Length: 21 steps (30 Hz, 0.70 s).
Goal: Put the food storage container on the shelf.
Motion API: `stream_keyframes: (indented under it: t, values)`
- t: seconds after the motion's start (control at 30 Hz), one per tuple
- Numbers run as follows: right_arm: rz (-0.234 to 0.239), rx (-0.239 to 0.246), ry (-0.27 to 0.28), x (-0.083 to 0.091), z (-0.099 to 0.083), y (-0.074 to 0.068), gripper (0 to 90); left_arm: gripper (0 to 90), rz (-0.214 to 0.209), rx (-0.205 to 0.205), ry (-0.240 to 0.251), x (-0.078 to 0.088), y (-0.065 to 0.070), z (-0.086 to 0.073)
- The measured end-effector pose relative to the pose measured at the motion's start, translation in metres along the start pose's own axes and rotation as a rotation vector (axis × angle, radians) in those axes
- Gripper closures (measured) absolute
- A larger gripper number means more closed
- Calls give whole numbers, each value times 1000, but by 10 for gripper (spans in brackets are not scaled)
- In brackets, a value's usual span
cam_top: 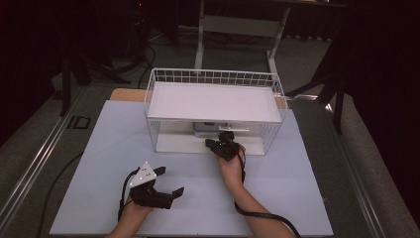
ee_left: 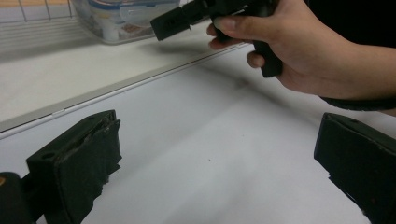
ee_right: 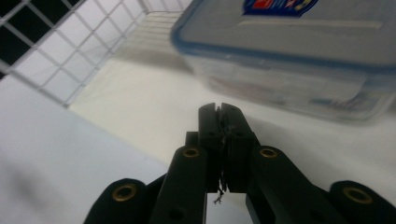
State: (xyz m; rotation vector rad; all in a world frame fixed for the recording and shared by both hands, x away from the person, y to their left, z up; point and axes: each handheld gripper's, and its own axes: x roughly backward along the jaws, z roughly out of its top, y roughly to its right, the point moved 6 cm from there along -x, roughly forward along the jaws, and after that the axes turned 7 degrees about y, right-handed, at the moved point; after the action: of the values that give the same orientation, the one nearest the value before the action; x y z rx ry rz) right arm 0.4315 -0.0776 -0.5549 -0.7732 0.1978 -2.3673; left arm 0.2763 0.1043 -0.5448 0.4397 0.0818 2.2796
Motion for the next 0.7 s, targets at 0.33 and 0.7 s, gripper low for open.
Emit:
stream_keyframes:
  t: [0.33,0.7]
  values:
    - [23,46,36,28,-4,-9,436,15,-4,7,8,1,2,3]
    - [137,107,48,63,-13,-15,184,14,-13,-9,3,1,7,8]
